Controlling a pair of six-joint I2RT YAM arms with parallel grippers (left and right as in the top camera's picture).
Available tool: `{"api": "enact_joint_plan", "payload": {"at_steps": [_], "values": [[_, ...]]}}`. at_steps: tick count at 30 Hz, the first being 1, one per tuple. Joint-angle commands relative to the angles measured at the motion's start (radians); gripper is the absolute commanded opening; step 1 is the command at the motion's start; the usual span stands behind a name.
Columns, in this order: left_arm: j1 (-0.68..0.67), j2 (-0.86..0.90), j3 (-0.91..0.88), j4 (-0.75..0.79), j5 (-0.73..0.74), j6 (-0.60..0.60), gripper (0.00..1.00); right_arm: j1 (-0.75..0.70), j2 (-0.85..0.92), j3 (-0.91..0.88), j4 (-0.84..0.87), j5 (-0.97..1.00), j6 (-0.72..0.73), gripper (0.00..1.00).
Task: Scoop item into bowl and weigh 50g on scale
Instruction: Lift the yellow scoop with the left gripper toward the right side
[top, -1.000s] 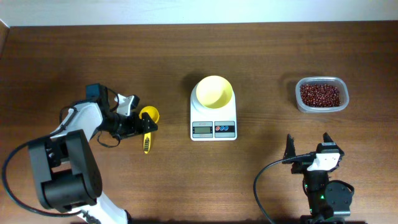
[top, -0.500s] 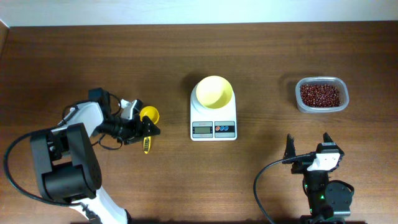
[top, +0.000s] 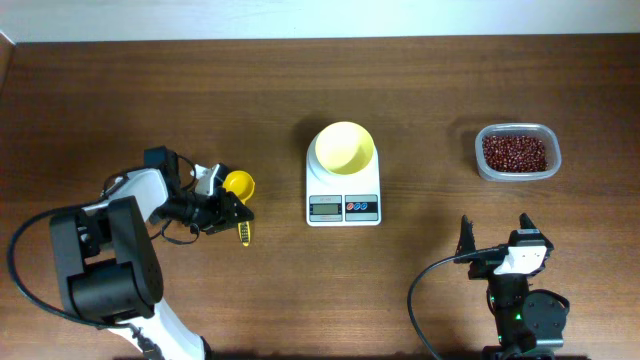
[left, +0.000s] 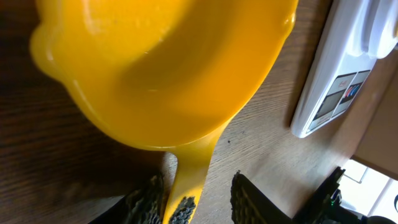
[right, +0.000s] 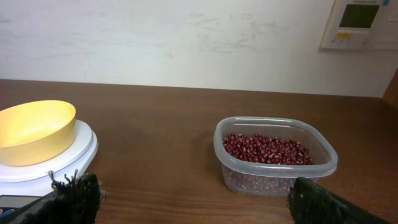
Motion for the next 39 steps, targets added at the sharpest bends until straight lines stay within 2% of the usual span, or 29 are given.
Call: {"api": "enact_joint_plan", "payload": {"at_steps": [1,6,11,17,21,25,27,29,32,36,39], "values": [[-0.013,0.108,-0.07,0.017,-0.268,-0.015,0.36,0.008,-0.006,-0.005,-0.006,0.012,0.003,0.99],[-0.013,0.108,-0.067,0.018,-0.269,-0.035,0.34,0.008,-0.006,-0.005,-0.006,0.012,0.004,0.99],[-0.013,0.108,-0.06,0.018,-0.269,-0.056,0.25,0.008,-0.006,-0.005,-0.006,0.012,0.003,0.99],[-0.013,0.108,-0.045,0.003,-0.268,-0.056,0.03,0.008,-0.006,-0.005,-0.006,0.012,0.003,0.99],[-0.013,0.108,0.023,-0.106,-0.255,-0.057,0.0,0.008,-0.006,-0.005,-0.006,0.012,0.003,0.99],[-0.013,0.108,0.157,-0.282,-0.077,-0.047,0.0,0.008,-0.006,-0.005,-0.006,0.012,0.003,0.99],[-0.013,0.108,0.233,-0.382,0.046,0.035,0.0,0.008,-0.006,-0.005,-0.006,0.012,0.003,0.99],[-0.014,0.105,0.317,-0.521,0.172,0.177,0.0,0.008,-0.006,-0.005,-0.006,0.012,0.003,0.99],[-0.016,0.066,0.384,-0.654,0.237,0.298,0.0,0.008,-0.006,-0.005,-0.006,0.012,0.003,0.99],[-0.071,-0.132,0.388,-0.658,0.259,0.342,0.0,0.008,-0.006,-0.005,-0.006,0.012,0.003,0.99],[-0.122,-0.278,0.388,-0.597,0.288,0.341,0.0,0.008,-0.006,-0.005,-0.006,0.012,0.003,0.99]]}}
